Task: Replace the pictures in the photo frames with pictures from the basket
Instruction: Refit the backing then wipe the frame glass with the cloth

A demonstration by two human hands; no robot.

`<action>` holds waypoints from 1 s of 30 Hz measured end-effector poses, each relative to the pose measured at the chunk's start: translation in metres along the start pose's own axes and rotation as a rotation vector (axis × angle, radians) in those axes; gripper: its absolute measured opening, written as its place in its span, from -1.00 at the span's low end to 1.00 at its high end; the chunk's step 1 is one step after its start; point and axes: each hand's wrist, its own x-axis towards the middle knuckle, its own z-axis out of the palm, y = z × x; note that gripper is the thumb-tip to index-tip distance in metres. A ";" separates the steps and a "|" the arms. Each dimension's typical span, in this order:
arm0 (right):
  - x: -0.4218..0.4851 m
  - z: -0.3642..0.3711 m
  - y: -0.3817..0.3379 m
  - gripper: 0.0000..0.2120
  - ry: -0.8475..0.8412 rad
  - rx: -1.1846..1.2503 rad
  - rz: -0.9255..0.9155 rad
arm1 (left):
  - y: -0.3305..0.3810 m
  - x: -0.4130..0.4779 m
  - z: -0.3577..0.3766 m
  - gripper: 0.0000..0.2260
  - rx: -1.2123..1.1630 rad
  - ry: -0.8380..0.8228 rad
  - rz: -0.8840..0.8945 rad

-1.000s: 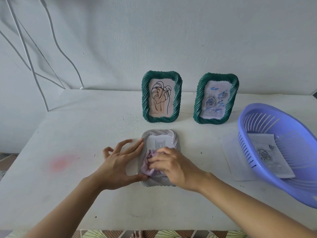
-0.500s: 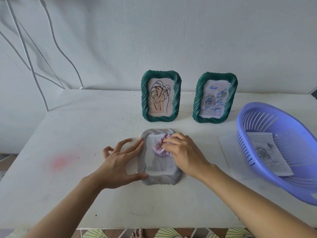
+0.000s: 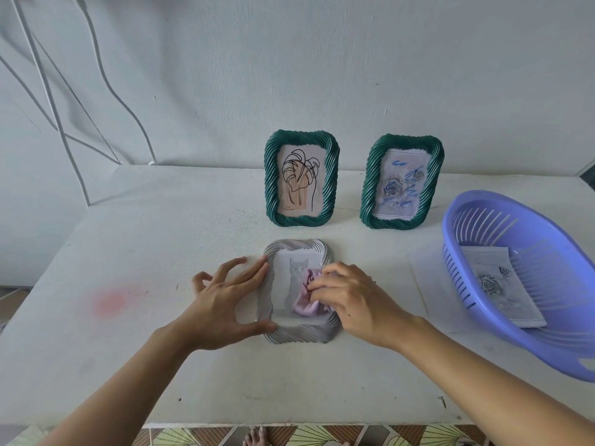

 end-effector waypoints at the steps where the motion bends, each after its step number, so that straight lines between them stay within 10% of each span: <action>1: -0.004 -0.003 0.000 -0.74 -0.026 0.018 -0.017 | 0.000 0.000 0.000 -0.10 0.000 0.002 -0.002; 19: -0.005 -0.015 -0.001 -0.83 -0.138 0.029 -0.068 | 0.001 0.000 0.000 -0.10 -0.006 -0.005 -0.004; 30: 0.040 0.015 0.015 -0.82 0.229 -0.078 0.170 | 0.002 0.000 -0.003 -0.09 -0.036 0.002 0.000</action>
